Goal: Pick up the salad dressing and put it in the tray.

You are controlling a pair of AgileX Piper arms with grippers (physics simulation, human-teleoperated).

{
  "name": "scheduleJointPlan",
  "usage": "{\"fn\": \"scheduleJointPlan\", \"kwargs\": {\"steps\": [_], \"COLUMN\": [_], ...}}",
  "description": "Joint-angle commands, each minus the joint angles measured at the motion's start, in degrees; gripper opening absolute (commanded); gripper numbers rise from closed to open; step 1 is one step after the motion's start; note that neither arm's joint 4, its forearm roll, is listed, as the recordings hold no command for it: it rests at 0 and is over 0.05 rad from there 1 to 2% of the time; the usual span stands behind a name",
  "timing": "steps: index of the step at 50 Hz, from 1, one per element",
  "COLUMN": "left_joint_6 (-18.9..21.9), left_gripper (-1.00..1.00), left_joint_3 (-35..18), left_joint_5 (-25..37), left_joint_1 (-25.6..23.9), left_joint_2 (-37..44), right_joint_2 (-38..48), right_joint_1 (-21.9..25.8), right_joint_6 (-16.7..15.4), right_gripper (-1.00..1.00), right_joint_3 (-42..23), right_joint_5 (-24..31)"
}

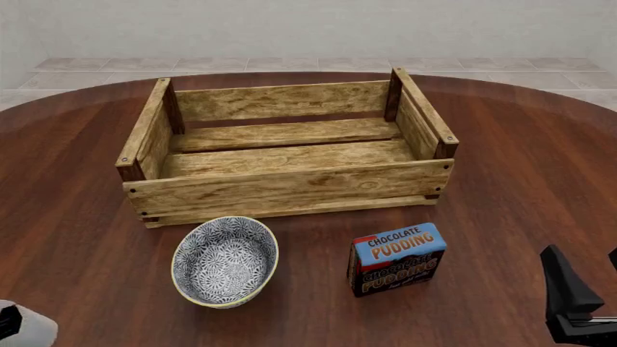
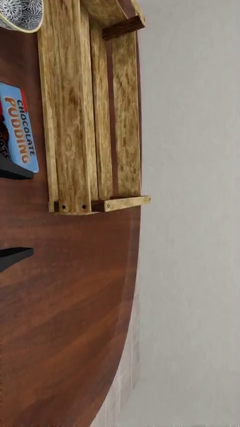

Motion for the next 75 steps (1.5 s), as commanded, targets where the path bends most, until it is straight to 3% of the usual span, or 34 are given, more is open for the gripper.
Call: {"fn": "scheduleJointPlan", "kwargs": {"steps": [1,23,51,75], "left_joint_6": [0.59,2.26,7.80,11.37], "left_gripper": [-1.00,-1.00,-1.00,-1.00], "left_joint_3": [-4.96,-16.32,-27.53,-35.64], "left_joint_5": [1.12,0.33,-1.09,-5.52], "left_joint_1": [-4.21,-15.80,-30.26,-38.28], "left_joint_2": [-0.22,6.41,14.30,26.22], "right_joint_2": [-0.04,0.21,0.42,0.47], "right_joint_1": [0.07,0.03,0.00,-0.27], "right_joint_6": [-0.02,-0.03,-0.29,-0.23], "right_gripper": [1.00,1.00,1.00,1.00], "right_joint_3": [0.09,0.13,0.04,0.08], "right_joint_5": [-0.05,-0.35,-0.29,-0.29]}}
